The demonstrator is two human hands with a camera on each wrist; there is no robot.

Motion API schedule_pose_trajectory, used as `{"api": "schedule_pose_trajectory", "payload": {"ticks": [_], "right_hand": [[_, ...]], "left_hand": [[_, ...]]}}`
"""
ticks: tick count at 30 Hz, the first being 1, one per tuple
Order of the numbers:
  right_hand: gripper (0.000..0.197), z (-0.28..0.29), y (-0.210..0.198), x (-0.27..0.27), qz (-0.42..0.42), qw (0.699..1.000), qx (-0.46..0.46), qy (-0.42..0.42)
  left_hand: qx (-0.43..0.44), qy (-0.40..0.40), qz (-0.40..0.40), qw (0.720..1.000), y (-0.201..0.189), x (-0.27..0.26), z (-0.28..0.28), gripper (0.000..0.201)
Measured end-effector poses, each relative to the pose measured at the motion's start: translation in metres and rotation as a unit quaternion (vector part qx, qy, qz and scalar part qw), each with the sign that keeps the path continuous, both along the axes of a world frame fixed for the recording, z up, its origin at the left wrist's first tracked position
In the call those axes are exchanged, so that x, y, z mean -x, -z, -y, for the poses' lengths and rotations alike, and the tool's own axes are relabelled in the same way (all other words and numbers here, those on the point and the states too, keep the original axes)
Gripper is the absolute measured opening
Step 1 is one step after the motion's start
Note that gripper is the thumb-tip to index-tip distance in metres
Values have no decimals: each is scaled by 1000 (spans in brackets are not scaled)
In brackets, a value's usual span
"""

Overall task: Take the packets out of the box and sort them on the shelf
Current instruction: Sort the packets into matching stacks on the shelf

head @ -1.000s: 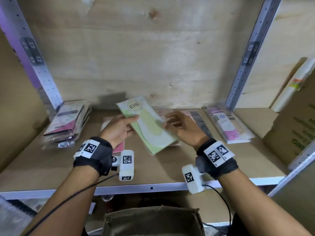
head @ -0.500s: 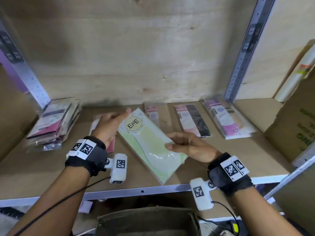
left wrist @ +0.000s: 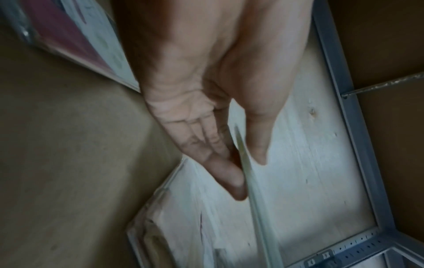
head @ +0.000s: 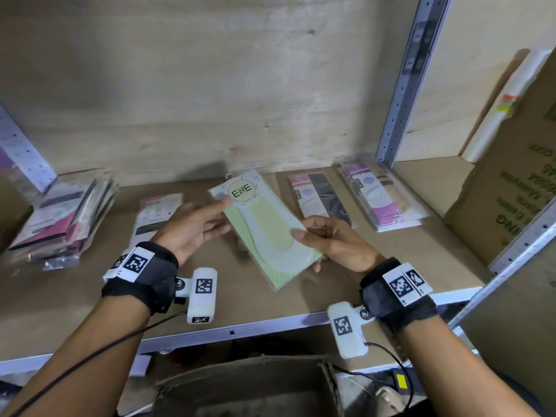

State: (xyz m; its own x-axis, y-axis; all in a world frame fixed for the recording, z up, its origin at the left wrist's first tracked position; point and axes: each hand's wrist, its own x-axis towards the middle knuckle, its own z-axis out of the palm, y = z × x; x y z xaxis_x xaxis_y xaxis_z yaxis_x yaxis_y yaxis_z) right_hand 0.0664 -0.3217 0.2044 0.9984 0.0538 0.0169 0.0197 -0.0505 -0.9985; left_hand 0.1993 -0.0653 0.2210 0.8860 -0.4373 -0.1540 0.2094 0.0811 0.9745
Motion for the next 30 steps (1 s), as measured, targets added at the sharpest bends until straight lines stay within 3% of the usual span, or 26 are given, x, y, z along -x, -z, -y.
{"api": "schedule_pose_trajectory", "payload": {"ticks": [4, 8, 13, 16, 19, 22, 27, 30], "right_hand": [[29, -1, 1, -1, -19, 999, -40, -19], [28, -7, 0, -5, -29, 995, -94, -22], [22, -19, 0, -14, -46, 991, -124, 15], [35, -28, -2, -22, -60, 986, -146, 46], [42, -36, -4, -28, -77, 987, -125, 61], [32, -46, -9, -34, -91, 989, -107, 53], [36, -70, -35, -57, -80, 995, 42, 41], [40, -88, -47, -75, -89, 991, 86, 51]], "left_hand": [[54, -10, -23, 998, 1, 0, -1, 24], [96, -26, -41, 994, 0, 0, -2, 23], [4, 25, -6, 1000, 3, 6, 0, 36], [-39, 101, 13, 994, 6, 11, -1, 39], [-73, 91, 34, 993, 7, 10, -5, 38], [-100, 51, 48, 993, 7, 4, -12, 29], [-124, -19, 61, 990, 9, -9, -24, 17], [-150, -69, 54, 985, 15, -23, -31, 27]]}}
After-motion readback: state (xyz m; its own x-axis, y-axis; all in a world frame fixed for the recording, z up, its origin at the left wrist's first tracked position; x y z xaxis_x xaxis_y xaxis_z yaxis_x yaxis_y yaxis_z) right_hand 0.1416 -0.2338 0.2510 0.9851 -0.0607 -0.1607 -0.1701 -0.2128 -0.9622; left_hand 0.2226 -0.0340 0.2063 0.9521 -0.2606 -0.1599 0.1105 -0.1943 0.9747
